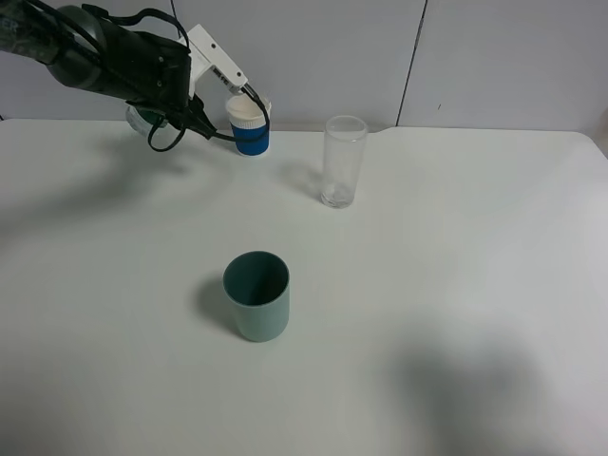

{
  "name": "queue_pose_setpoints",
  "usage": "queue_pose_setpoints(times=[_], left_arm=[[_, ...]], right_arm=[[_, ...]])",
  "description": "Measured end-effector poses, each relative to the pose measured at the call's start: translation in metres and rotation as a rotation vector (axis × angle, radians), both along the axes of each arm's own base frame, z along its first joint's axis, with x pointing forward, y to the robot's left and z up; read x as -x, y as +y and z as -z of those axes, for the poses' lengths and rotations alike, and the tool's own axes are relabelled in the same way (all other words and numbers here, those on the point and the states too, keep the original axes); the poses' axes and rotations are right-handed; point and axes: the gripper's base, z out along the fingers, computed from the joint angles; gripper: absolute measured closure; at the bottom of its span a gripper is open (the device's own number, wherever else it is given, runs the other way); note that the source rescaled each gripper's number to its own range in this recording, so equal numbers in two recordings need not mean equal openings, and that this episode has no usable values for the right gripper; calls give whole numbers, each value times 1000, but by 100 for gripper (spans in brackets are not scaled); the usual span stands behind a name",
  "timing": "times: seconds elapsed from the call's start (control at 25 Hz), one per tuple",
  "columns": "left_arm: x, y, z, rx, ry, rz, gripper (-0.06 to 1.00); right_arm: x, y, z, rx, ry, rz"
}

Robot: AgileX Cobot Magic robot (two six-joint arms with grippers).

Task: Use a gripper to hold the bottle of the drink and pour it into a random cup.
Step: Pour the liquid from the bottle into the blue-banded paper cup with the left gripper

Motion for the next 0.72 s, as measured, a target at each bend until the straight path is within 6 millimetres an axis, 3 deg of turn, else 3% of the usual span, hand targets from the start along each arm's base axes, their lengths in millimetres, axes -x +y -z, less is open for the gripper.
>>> queue_pose_setpoints(times=[0.32, 0.72], left_arm=[[-4, -5, -8, -57, 38, -17, 94], [-17, -21, 3, -160, 120, -48, 94]], right_arm=[[0, 0, 0, 0, 0, 0], [0, 0, 0, 0, 0, 0]])
